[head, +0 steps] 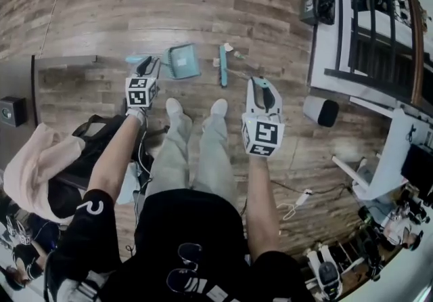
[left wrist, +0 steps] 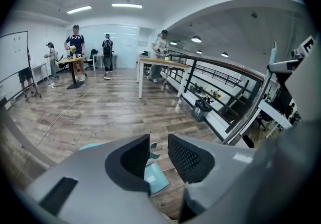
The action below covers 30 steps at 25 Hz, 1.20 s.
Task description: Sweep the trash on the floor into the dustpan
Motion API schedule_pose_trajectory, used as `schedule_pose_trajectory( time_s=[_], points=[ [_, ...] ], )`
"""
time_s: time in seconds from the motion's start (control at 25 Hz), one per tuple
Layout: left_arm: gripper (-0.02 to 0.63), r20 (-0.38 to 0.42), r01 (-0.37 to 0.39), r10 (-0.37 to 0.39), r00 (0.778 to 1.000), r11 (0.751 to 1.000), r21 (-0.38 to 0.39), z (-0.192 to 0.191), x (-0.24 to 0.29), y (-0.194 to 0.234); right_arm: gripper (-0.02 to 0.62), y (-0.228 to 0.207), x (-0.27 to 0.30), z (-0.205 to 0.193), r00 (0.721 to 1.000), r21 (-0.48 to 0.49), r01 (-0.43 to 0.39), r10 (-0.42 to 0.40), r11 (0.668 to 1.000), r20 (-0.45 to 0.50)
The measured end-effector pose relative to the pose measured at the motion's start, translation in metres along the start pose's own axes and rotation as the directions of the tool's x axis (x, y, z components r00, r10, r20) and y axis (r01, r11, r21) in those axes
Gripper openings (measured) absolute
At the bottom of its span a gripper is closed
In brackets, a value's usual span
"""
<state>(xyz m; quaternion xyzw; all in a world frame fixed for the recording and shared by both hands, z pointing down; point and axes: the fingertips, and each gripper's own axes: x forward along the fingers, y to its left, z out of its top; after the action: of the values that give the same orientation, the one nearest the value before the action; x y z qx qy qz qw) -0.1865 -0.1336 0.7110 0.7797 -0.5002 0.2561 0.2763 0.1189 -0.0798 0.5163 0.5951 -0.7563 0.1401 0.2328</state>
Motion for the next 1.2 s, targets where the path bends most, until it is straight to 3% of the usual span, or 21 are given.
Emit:
schedule_pose_trajectory(
  time_s=[0.24, 0.44, 0.84, 1.2],
  points=[
    [0.097, 0.029, 0.014, -0.014, 0.999, 1.000, 0.000, -0.013, 0.007, 0.006, 0.084, 0.003, 0.004, -0.017, 1.000, 0.013, 0.023, -0.023, 1.000, -0.019],
    [0.023, 0.040, -0.005, 0.007, 0.999, 0.999, -0.049, -0.010, 0.005, 0.014, 0.084, 0.003, 0.007, -0.026, 0.999, 0.009, 0.032, -0.032, 0.999, -0.009],
    [0.015, 0.051, -0.028, 0.031, 0.998, 0.998, -0.051, -0.011, 0.006, 0.014, 0.084, -0.011, 0.003, -0.037, 0.998, 0.037, 0.055, -0.054, 0.998, -0.016],
    [0.015, 0.049, -0.038, 0.040, 0.998, 0.998, -0.046, -0.011, 0.006, 0.011, 0.083, -0.058, 0.004, -0.056, 0.994, 0.057, 0.113, -0.112, 0.992, -0.015]
  ],
)
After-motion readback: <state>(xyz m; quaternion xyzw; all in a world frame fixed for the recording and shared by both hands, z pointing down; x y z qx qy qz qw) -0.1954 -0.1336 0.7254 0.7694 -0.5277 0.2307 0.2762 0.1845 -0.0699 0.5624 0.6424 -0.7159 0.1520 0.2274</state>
